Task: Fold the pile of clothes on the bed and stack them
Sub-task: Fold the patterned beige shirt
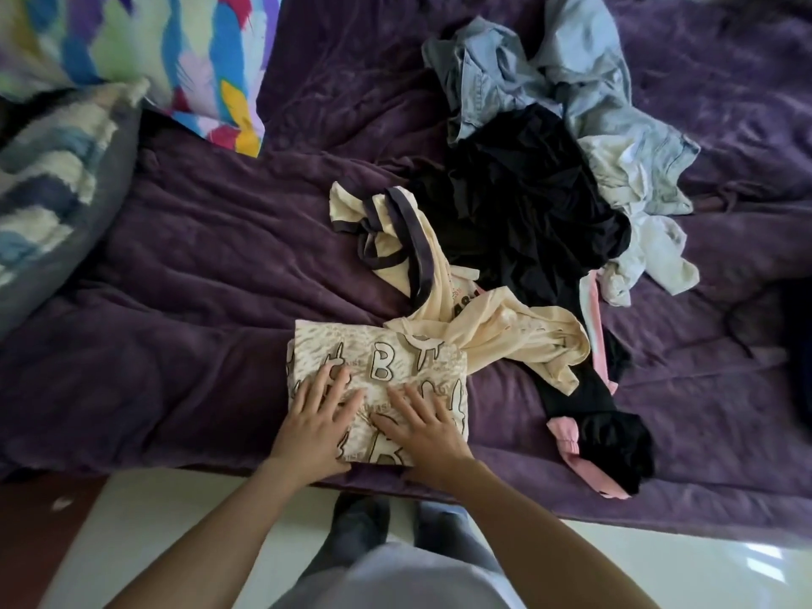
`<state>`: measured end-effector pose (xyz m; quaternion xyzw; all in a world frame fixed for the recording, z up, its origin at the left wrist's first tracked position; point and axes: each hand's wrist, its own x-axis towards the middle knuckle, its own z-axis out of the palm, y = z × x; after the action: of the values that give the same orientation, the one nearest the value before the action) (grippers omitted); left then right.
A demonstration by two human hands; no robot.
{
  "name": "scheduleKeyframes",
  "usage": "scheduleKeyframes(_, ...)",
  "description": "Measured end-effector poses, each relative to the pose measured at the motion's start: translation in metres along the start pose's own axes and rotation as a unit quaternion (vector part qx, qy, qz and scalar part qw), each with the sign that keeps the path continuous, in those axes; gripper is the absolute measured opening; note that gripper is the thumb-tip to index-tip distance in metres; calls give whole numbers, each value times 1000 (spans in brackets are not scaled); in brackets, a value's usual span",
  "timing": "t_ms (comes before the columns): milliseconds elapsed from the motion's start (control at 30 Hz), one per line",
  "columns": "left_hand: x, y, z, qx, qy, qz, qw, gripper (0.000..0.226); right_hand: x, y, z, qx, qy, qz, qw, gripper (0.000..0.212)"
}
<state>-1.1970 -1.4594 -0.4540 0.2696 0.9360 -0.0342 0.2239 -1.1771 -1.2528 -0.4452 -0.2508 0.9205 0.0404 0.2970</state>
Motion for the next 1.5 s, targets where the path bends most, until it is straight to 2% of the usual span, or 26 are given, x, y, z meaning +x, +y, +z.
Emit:
scheduleKeyframes(133, 17, -11, -22, -18, -55, -8, 998, 135, 0, 4, 6, 6, 87, 16, 996, 121)
scheduleKeyframes(200, 27, -17, -25, -39, -74, -1, 997, 124, -1, 11, 7, 0, 112, 12, 994, 120)
scheduleKeyframes(233, 30, -20, -28, -51, -100, -5, 994, 120, -3, 14, 5, -4, 111, 21, 994, 118)
scheduleKeyframes(300, 39, -27, -31, -76, -94, -9, 993, 117, -7, 18, 3, -13, 130, 31, 991, 116)
scheduleKeyframes(433, 55, -38, -34, -136, -111, -24, 984, 114, -9, 16, 2, -38, 153, 42, 987, 127)
scheduleKeyframes(533, 66, -44, -39, -169, -136, -33, 976, 117, 1, 19, -8, -35, 153, 57, 986, 121)
scheduleKeyframes(600, 65, -45, -44, -168, -148, -42, 974, 120, 6, 27, -17, -13, 180, 34, 983, 103)
scheduleKeyframes(633, 60, -41, -46, -156, -130, -46, 978, 122, 4, 33, -21, -9, 220, 17, 975, 83)
scheduleKeyframes(667, 53, -36, -46, -133, -72, -44, 987, 126, 2, 40, -26, -1, 259, 10, 966, 60)
scheduleKeyframes(700, 42, -27, -44, -101, 12, -29, 994, 129, -1, 47, -33, 10, 287, 15, 958, 50)
scheduleKeyframes(767, 20, -4, -33, -46, 146, 34, 988, 131, -11, 60, -50, 37, 308, 33, 950, 56)
scheduleKeyframes(800, 12, 8, -27, -30, 168, 48, 984, 131, -16, 65, -56, 46, 313, 40, 948, 59)
scheduleKeyframes(933, 23, 42, -34, -103, 164, -9, 981, 129, -52, 85, -66, 36, 300, 51, 952, 64)
scheduleKeyframes(967, 32, 48, -44, -124, 178, 5, 976, 117, -63, 90, -66, 37, 297, 59, 952, 62)
scheduleKeyframes(1067, 60, 73, -87, -118, 315, 77, 938, 44, -104, 117, -63, 29, 313, 83, 946, 66)
scheduleKeyframes(1100, 70, 85, -97, -109, 358, 110, 921, 38, -121, 129, -61, 23, 324, 92, 941, 68)
scheduleKeyframes(1200, 92, 131, -138, -87, 401, 192, 891, 45, -181, 165, -56, -5, 392, 130, 911, 49)
scheduleKeyframes(1233, 99, 151, -152, -74, 408, 200, 888, 40, -204, 178, -54, -14, 408, 141, 902, 47)
scheduleKeyframes(1300, 110, 197, -180, -45, 427, 226, 874, 47, -253, 205, -50, -26, 428, 165, 888, 44)
scheduleKeyframes(1400, 117, 275, -219, -15, 476, 272, 836, 49, -327, 243, -40, -67, 470, 206, 856, 40)
scheduleKeyframes(1500, 123, 346, -244, -8, 524, 306, 795, 48, -392, 273, -23, -73, 486, 238, 838, 56)
